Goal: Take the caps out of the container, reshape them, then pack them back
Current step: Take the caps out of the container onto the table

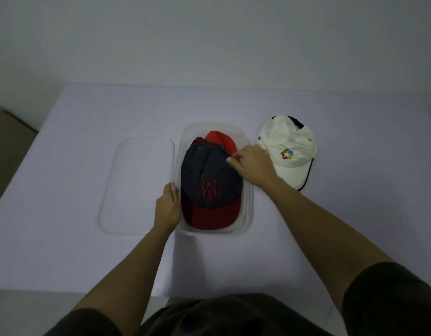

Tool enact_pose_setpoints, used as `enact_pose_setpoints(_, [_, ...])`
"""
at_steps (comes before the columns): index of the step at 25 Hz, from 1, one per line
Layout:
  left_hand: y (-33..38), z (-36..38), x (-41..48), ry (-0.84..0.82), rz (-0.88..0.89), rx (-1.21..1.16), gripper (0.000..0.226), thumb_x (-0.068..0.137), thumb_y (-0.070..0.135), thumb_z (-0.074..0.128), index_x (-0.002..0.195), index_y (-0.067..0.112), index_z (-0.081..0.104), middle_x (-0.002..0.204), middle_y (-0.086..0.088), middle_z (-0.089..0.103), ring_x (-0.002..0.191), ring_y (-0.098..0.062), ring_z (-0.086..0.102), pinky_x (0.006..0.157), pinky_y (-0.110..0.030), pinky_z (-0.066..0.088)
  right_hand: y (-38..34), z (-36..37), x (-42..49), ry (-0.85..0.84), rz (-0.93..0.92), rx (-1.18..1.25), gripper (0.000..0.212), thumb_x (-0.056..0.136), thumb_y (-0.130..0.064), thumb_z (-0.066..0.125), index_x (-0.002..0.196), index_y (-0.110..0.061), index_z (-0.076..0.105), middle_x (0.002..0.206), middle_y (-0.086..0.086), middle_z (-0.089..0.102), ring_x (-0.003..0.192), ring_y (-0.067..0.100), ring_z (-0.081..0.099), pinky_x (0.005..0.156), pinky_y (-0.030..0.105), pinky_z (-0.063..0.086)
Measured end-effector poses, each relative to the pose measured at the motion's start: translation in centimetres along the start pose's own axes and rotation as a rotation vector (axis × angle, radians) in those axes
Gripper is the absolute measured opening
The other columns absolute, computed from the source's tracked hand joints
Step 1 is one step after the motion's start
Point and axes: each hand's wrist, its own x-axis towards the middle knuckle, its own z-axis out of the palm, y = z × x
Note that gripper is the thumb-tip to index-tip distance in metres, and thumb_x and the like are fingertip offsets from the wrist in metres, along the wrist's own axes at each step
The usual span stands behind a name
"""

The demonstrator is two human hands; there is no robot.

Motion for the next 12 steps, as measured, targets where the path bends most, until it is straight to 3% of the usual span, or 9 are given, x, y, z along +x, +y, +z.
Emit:
enact_pose_setpoints(3, [0.0,0.0,-0.1,0.0,0.006,0.032,0.044,0.102,0.031,0.022,0.127,0.003,0.044,0.116,-0.023,0.061,0.099,-0.037,0.061,0.082,-0.035,0.045,-1.9,2.6,-1.0,-0.153,0.09,-0.083,0.063,0.086,-0.064,0.042,0.125,-0.018,0.057,0.128,0.009,0.056,0.124,0.031,0.043,0.109,0.049,0.026])
enact_pose_setpoints(5, [0.0,0.0,-0.2,0.009,0.009,0.047,0.044,0.102,0.031,0.022,0.128,0.004,0.044,0.116,-0.023,0.061,0.099,-0.038,0.061,0.083,-0.036,0.045,-2.9,2.4,-1.0,-0.125,0.172,0.104,0.055,0.084,-0.059,0.053,0.119,-0.017,0.054,0.127,0.005,0.053,0.127,0.028,0.039,0.114,0.054,0.014])
enact_pose_setpoints(9, [0.0,0.0,-0.1,0.02,0.015,0.065,0.043,0.102,0.029,0.023,0.13,0.004,0.043,0.116,-0.022,0.061,0.102,-0.037,0.059,0.084,-0.035,0.043,-4.5,0.6,-1.3,-0.023,0.104,0.413,0.024,0.09,-0.042,0.054,0.093,-0.02,0.043,0.092,-0.004,0.058,0.094,0.018,0.055,0.11,0.051,0.018])
enact_pose_setpoints(12, [-0.1,-0.1,-0.1,0.017,0.021,0.089,0.043,0.102,0.03,0.022,0.129,0.003,0.043,0.117,-0.023,0.061,0.105,-0.04,0.058,0.089,-0.042,0.045,-5.4,-0.7,-2.1,0.095,0.055,0.705,0.014,0.094,-0.026,0.053,0.093,-0.018,0.041,0.081,-0.009,0.05,0.079,0.012,0.053,0.086,0.036,0.04])
